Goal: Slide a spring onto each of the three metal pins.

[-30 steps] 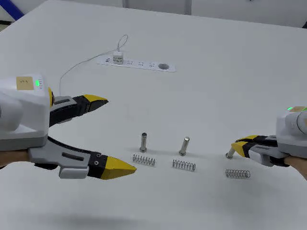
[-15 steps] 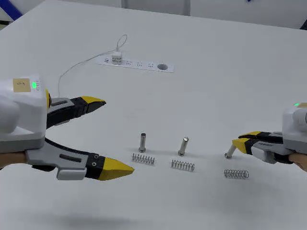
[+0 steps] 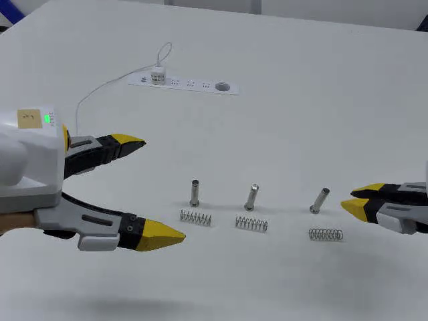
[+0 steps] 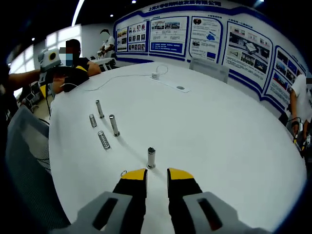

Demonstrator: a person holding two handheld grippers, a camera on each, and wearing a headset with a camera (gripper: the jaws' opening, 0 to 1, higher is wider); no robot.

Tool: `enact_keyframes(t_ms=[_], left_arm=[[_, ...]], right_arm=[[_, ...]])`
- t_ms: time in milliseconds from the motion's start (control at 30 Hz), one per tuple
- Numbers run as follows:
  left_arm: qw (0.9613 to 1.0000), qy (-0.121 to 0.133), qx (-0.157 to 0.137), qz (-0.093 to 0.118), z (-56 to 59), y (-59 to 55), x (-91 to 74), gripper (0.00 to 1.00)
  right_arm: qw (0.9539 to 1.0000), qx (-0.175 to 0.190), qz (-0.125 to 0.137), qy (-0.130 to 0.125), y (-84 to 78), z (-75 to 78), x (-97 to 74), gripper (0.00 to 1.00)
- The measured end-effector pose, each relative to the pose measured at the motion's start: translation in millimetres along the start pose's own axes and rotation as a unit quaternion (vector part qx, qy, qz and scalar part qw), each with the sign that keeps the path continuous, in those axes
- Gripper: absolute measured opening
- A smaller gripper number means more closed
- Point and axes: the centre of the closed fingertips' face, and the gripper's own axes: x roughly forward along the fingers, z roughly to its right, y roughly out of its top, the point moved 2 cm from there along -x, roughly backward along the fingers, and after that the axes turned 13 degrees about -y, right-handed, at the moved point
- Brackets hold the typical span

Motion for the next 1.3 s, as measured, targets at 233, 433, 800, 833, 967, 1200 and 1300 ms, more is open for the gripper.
enact_keyframes(t_ms=[233,433,800,833,967,1200,1300], left_arm=[[1.0,-0.003,-0.002,-0.008,0.1,-4.1,2.8,0.99],[0.9999,-0.003,-0.007,-0.011,-0.3,-6.3,3.3,0.99],[0.9996,-0.011,-0.012,-0.021,4.4,-13.5,7.6,0.99],[0.9996,-0.012,-0.011,-0.022,4.5,-13.3,7.9,0.99],[0.9997,-0.009,-0.012,-0.018,4.7,-12.0,8.2,0.99],[0.9997,-0.015,-0.014,-0.017,8.2,-12.1,13.0,0.99],[0.9996,-0.017,-0.014,-0.019,9.2,-12.8,14.1,0.99]], right_arm=[[0.9986,-0.032,-0.009,0.042,-7.3,-16.6,0.7,0.18],[0.9965,-0.038,-0.021,0.072,-17.4,-29.5,4.3,0.21],[0.9864,-0.105,-0.052,0.115,-35.9,-39.5,14.6,0.23],[0.9847,-0.118,-0.055,0.116,-37.4,-38.0,17.4,0.23],[0.975,-0.154,-0.074,0.142,-45.9,-39.2,23.2,0.22],[0.9679,-0.169,-0.076,0.17,-42.8,-41.3,24.4,0.2],[0.9627,-0.172,-0.083,0.191,-42.8,-42.8,25.0,0.19]])
